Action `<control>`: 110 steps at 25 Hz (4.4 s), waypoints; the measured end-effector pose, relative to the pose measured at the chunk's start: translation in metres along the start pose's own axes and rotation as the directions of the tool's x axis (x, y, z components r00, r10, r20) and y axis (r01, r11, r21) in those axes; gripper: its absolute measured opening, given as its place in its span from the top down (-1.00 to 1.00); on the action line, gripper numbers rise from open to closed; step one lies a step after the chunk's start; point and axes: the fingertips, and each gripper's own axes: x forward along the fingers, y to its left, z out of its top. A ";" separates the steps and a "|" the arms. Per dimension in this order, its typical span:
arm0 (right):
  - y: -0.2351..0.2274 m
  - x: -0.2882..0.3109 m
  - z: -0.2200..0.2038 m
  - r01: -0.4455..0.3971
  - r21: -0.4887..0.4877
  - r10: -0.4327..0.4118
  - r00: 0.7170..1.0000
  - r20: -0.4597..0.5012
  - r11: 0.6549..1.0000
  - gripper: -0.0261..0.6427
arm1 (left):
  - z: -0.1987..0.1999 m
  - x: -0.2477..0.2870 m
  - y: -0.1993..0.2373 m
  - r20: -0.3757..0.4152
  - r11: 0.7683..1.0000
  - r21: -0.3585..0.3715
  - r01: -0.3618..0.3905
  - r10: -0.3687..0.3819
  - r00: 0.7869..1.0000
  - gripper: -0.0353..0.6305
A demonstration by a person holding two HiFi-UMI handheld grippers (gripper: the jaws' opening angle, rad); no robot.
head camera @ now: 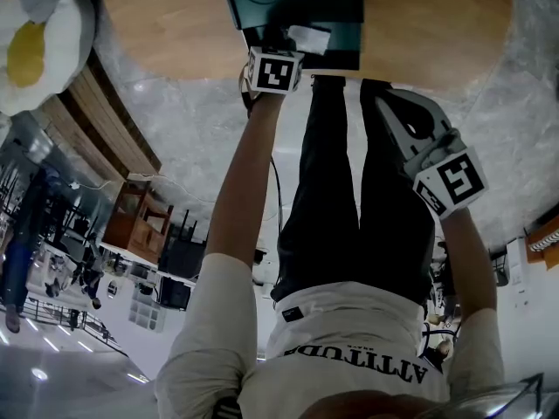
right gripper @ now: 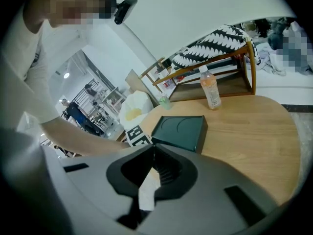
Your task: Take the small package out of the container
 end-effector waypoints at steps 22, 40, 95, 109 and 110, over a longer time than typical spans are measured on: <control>0.065 -0.043 0.072 -0.020 -0.105 0.023 0.999 0.023 0.994 0.85 | 0.015 -0.166 -0.019 0.252 0.981 -0.149 0.128 -0.087 0.964 0.83; 0.175 -0.136 0.163 0.031 -0.207 -0.010 0.995 0.101 0.978 0.85 | 0.011 -0.419 -0.051 0.522 0.984 -0.074 0.163 -0.101 0.847 0.83; 0.256 -0.454 0.173 0.258 -0.376 -0.052 0.877 0.478 0.890 0.86 | -0.122 -0.734 -0.226 0.929 0.977 -0.136 0.164 0.068 0.364 0.83; 0.292 -0.455 0.166 0.291 -0.355 -0.068 0.847 0.527 0.888 0.86 | -0.175 -0.753 -0.207 0.936 0.977 -0.156 0.142 0.100 0.337 0.83; 0.295 -0.454 0.166 0.298 -0.345 -0.075 0.842 0.534 0.890 0.86 | -0.177 -0.754 -0.204 0.936 0.978 -0.154 0.141 0.099 0.337 0.83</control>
